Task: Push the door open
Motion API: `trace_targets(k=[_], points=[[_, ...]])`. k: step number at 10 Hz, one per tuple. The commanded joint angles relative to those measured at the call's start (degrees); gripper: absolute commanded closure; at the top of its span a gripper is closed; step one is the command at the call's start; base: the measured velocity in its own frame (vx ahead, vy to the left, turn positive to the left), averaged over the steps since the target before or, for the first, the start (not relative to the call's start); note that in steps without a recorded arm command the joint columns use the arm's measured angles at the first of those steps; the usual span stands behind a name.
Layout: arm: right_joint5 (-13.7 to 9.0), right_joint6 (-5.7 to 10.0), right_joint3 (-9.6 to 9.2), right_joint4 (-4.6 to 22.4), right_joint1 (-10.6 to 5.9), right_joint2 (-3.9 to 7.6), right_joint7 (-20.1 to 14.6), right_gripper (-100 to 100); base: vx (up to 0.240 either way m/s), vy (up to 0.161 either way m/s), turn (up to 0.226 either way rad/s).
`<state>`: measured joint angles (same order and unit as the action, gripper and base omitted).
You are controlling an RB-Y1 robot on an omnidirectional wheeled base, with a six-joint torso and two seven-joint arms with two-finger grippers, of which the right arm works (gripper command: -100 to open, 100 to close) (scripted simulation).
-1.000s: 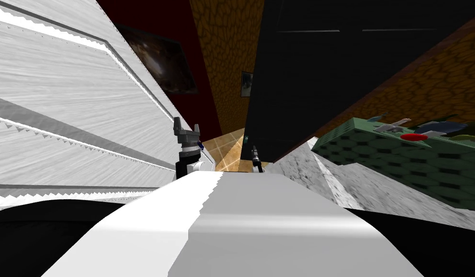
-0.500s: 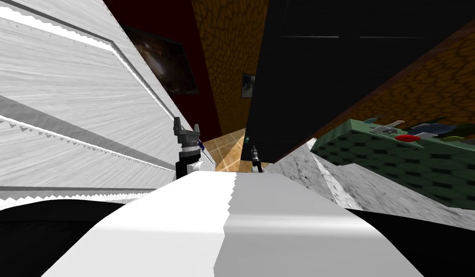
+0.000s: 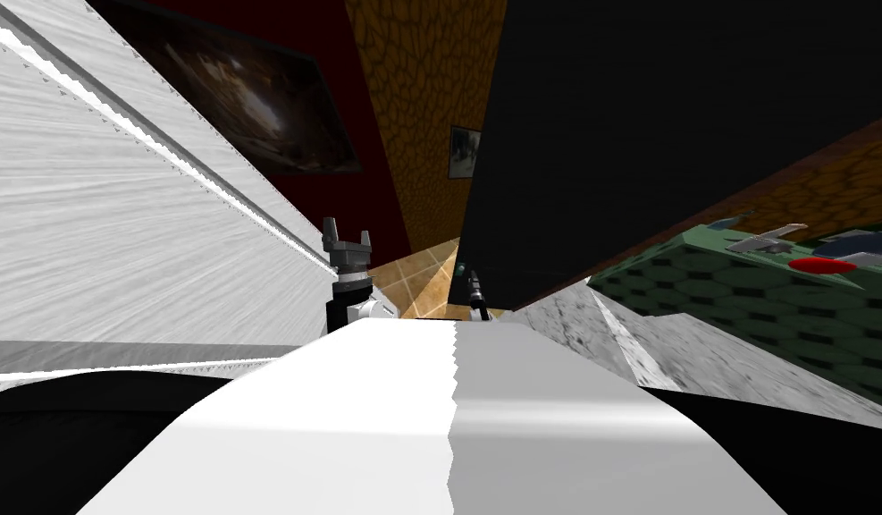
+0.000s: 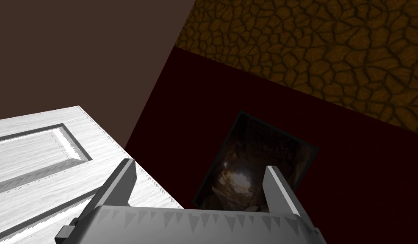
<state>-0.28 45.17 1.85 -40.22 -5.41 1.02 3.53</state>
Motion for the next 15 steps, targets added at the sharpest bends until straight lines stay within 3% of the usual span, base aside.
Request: trace_targets(k=[1, 4, 5, 6, 11, 12, 13, 14, 15], points=[[-0.05, 0.19, 0.14, 0.11, -0.04, -0.76, 0.26, -100, 0.196, 0.034, 0.015], [-0.14, 0.48, 0.38, 0.33, -0.14, -3.45, 0.61, -100, 0.198, 0.051, 0.011], [-0.18, 0.45, 0.46, 0.53, -0.17, -2.56, 0.44, -100, 0.071, 0.026, -0.021], [-0.18, 0.45, 0.46, 0.53, -0.17, -2.56, 0.44, 100, -0.015, -0.003, 0.019], [-0.18, 0.45, 0.46, 0.53, -0.17, -2.56, 0.44, 100, -0.012, -0.005, 0.003], [-1.80, 0.44, 0.26, 0.59, -0.19, -1.36, 1.55, 100, 0.086, -0.011, -0.066], [-2.71, 0.49, 0.19, 0.58, -0.23, -0.87, 2.14, 100, 0.153, -0.019, -0.095], [-2.46, 1.01, 0.95, 2.98, -1.62, -0.15, 1.89, -100, -0.022, -0.060, -0.009], [-2.53, 1.10, 1.09, 3.27, -1.86, 0.01, 1.96, -100, -0.135, -0.080, 0.009]])
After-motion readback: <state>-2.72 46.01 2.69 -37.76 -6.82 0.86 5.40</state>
